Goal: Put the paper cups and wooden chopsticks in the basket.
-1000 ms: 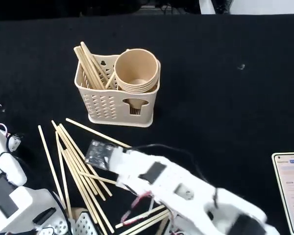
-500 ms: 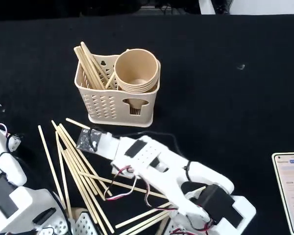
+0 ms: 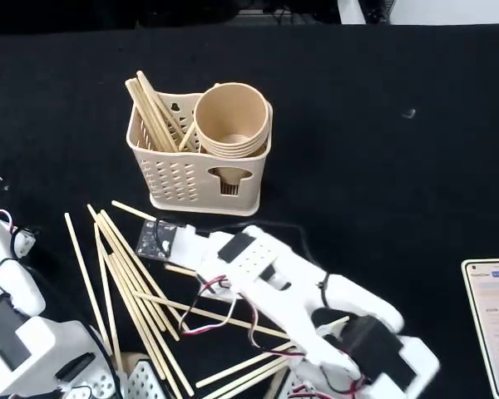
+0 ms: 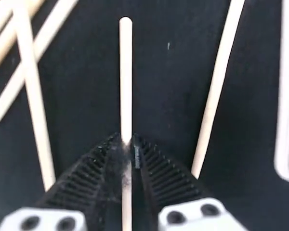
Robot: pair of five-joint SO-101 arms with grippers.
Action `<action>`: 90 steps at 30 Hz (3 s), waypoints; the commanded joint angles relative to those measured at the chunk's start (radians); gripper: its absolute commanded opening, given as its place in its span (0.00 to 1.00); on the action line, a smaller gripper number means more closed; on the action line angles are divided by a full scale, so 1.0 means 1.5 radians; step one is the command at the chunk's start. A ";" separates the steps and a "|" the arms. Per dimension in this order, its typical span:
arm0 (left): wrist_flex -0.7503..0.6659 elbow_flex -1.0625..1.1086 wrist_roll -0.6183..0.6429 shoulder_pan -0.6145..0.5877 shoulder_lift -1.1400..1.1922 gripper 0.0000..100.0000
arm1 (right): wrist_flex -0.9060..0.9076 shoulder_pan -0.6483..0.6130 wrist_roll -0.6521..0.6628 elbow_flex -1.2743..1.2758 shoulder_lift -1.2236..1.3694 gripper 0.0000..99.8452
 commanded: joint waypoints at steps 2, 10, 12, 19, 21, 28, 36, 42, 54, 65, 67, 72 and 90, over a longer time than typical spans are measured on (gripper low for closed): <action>-0.004 0.003 0.002 0.022 -0.017 0.18 | 0.030 0.025 0.007 -0.019 -0.126 0.01; -0.004 0.003 0.002 0.021 -0.016 0.18 | -0.211 -0.015 -0.032 -0.021 -0.082 0.01; -0.004 0.003 0.001 0.021 -0.016 0.18 | -0.231 -0.013 -0.035 -0.042 -0.023 0.02; -0.004 0.003 0.000 0.021 -0.017 0.18 | -0.163 -0.011 -0.032 -0.161 0.140 0.18; -0.004 0.003 0.000 0.021 -0.017 0.18 | -0.137 -0.011 -0.032 -0.191 0.162 0.18; -0.004 0.003 0.000 0.021 -0.017 0.18 | -0.079 -0.011 -0.030 -0.234 0.208 0.08; -0.004 0.003 0.000 0.021 -0.017 0.18 | 0.011 0.019 -0.036 -0.163 0.108 0.01; -0.004 0.003 0.000 0.021 -0.017 0.18 | 0.047 0.091 -0.028 -0.034 -0.069 0.01; -0.004 0.003 0.000 0.021 -0.016 0.18 | 0.005 -0.030 -0.040 -0.027 -0.073 0.22; -0.004 0.004 0.000 0.022 -0.017 0.18 | -0.008 -0.003 -0.003 -0.186 0.161 0.22; -0.004 0.004 0.000 0.021 -0.017 0.18 | -0.006 -0.011 0.007 -0.184 0.184 0.21; -0.004 0.004 0.000 0.022 -0.017 0.18 | 0.024 -0.028 0.007 -0.190 0.195 0.00; -0.004 0.004 0.003 0.020 -0.017 0.18 | 0.183 -0.014 0.006 -0.195 -0.236 0.01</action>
